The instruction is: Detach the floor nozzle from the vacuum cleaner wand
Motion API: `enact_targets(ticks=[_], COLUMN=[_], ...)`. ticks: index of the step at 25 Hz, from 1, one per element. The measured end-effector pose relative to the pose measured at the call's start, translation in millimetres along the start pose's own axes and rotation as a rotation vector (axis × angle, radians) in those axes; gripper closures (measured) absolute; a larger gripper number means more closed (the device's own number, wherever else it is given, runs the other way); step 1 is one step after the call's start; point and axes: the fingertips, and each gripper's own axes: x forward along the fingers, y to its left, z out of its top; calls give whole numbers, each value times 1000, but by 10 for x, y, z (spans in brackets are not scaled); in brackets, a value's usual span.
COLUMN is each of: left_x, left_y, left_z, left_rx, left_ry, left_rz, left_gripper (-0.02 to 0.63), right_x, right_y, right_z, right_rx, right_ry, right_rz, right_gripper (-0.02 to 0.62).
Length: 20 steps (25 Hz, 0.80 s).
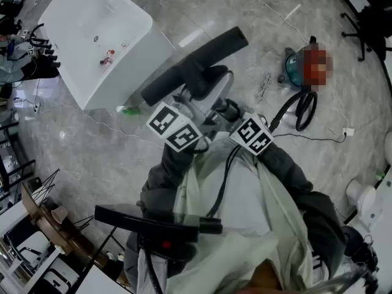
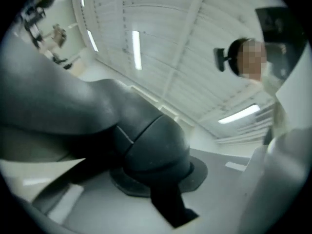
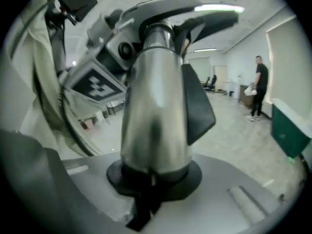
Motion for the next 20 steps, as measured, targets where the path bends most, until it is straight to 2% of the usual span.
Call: enact_targets(ticks=[1, 2, 3, 4, 5, 6, 9, 10, 11, 12, 13, 15, 18, 19, 20], left_x=[-23, -52, -73, -79, -73, -71, -171, -216, -241, -234, -197, -89, -49, -67, -81], left_y=[157, 256, 285, 243, 141, -7, -559, -696, -773, -785, -731, -478, 36, 172, 248], left_z=[-4, -3, 1, 3, 0, -6, -12, -19, -30, -43, -57, -71, -99, -106, -111], left_rx=[-16, -26, -25, -14, 4, 26, 104, 125, 133, 127, 107, 50, 4, -7, -14], left_ry=[7, 9, 10, 14, 21, 27, 11, 7, 7, 8, 7, 1, 22, 30, 32], left_rz=[123, 201, 223, 192, 116, 8, -377, -471, -527, -540, -512, -354, 51, 169, 237], left_gripper=[531, 531, 531, 531, 532, 532, 532, 529, 528, 528, 529, 531, 532, 532, 532], right_x=[40, 63, 73, 74, 66, 45, -120, -185, -229, -244, -229, -129, 31, 57, 65], right_y=[-68, -108, -118, -100, -53, 25, 373, 466, 521, 530, 490, 308, 34, -23, -52], right_z=[-15, -26, -31, -29, -25, -19, -19, -26, -33, -41, -50, -64, -110, -127, -140], right_rx=[1, -5, -14, -25, -38, -54, -110, -122, -124, -115, -97, -47, 3, 5, 3], right_ry=[23, 45, 58, 58, 46, 27, -20, -26, -29, -31, -33, -34, 8, 30, 47], right_rz=[-74, -119, -134, -121, -80, -11, 297, 383, 436, 450, 422, 271, -17, -80, -110], right_gripper=[556, 557, 556, 556, 557, 555, 554, 554, 554, 554, 554, 555, 555, 555, 555])
